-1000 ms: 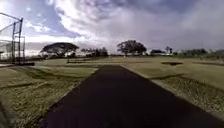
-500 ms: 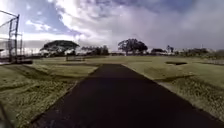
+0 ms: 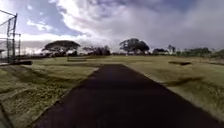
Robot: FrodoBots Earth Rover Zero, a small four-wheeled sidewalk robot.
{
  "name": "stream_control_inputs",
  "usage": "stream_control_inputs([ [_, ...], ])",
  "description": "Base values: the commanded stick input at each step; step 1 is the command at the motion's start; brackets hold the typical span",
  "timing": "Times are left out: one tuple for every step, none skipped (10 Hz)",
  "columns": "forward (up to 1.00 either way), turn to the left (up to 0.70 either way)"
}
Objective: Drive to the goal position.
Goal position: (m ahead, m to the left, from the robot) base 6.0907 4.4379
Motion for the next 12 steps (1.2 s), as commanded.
stream_control_inputs([
  [0.70,0.00],
  [0.70,0.00],
  [0.70,0.00],
  [0.70,0.00],
  [0.70,0.00],
  [0.70,0.00],
  [0.70,0.00],
  [0.70,0.00],
  [0.70,0.00],
  [0.70,0.00],
  [0.70,0.00],
  [0.70,0.00],
])
